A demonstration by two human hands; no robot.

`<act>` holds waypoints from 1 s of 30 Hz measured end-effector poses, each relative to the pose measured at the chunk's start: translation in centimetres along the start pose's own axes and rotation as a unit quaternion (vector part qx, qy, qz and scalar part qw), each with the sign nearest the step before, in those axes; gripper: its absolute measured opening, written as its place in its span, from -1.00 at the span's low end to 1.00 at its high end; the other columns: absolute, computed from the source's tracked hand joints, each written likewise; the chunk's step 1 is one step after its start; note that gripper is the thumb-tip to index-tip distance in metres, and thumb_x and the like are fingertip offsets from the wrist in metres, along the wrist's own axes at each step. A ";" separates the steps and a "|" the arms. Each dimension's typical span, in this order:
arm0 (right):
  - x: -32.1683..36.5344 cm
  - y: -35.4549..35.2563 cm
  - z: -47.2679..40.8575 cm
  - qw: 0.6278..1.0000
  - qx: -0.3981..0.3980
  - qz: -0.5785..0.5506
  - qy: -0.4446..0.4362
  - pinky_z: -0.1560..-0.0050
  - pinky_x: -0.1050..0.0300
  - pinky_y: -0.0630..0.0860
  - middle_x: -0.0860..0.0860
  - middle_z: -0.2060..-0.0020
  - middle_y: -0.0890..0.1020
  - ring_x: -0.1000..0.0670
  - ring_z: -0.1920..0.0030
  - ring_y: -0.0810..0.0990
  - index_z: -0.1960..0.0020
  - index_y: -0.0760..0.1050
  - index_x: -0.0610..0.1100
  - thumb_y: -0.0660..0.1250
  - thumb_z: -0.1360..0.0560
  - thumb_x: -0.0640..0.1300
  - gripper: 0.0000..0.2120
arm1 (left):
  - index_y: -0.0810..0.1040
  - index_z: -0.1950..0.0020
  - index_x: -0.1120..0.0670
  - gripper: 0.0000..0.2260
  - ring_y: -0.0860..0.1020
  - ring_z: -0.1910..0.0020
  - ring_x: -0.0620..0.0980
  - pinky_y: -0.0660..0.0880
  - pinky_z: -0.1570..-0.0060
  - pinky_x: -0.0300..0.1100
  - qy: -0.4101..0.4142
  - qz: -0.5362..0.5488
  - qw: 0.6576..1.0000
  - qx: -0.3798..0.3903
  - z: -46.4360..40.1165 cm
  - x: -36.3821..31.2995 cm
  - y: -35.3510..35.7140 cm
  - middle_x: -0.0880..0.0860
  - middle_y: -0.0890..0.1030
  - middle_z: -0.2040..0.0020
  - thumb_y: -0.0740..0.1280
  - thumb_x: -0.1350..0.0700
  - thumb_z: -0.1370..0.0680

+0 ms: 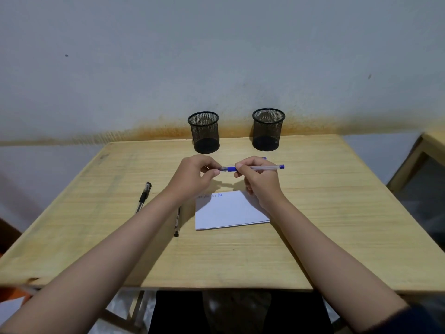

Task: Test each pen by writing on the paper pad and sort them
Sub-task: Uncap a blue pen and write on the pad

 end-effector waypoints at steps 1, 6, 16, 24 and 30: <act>0.1 0.0 0.0 1.000 0.004 -0.001 -0.002 0.51 0.21 0.37 -0.05 0.31 0.65 0.13 0.49 0.44 0.12 0.60 -0.18 0.36 -0.50 -0.19 -0.93 | 0.65 0.05 0.09 -0.91 0.58 0.12 -0.04 0.50 0.08 -0.18 0.005 0.003 1.000 -0.001 0.1 -0.2 0.0 0.02 0.64 0.11 0.36 0.20 -0.49; 0.5 0.3 0.5 0.999 0.041 -0.008 -0.023 0.48 0.22 0.39 -0.07 0.27 0.66 0.11 0.44 0.45 0.12 0.61 -0.17 0.38 -0.50 -0.17 -0.93 | 0.64 0.11 0.13 -0.91 0.57 0.08 0.03 0.52 0.01 -0.03 0.021 -0.003 1.000 -0.011 0.2 -0.6 -0.4 0.09 0.65 0.11 0.36 0.28 -0.47; 1.9 1.1 1.7 0.994 0.090 -0.029 -0.058 0.41 0.25 0.53 -0.05 0.28 0.68 0.08 0.43 0.55 0.05 0.60 -0.21 0.38 -0.49 -0.23 -0.94 | 0.60 0.17 0.16 -0.89 0.56 0.16 0.03 0.46 0.14 -0.25 0.075 0.006 0.997 -0.034 0.8 -0.9 -2.0 0.10 0.61 0.20 0.37 0.35 -0.43; 4.3 -0.7 1.0 0.954 0.300 0.007 0.024 0.10 0.14 0.64 -0.13 0.08 0.72 -0.02 0.11 0.69 -0.09 0.60 -0.22 0.28 -0.51 -0.38 -0.78 | 0.63 0.12 0.13 -0.86 0.53 0.16 -0.11 0.44 0.13 -0.34 0.132 0.005 0.991 -0.006 1.0 -1.8 -3.1 0.06 0.61 0.16 0.38 0.35 -0.44; 3.8 -2.7 1.6 0.969 0.208 0.107 0.081 0.24 0.09 0.57 -0.33 0.15 0.68 -0.06 0.32 0.64 0.05 0.62 -0.29 0.42 -0.43 -0.34 -0.90 | 0.49 -0.26 0.09 -0.65 0.54 -0.05 -0.06 0.46 -0.09 -0.17 0.073 0.005 0.997 0.012 2.5 -1.8 0.4 0.05 0.54 -0.13 0.38 0.18 -0.48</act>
Point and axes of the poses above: each hand's wrist, its own z-axis away from the middle knuckle, its own y-axis out of the palm, x = y × z, the point moved 4 cm from there along -z, towards the middle knuckle
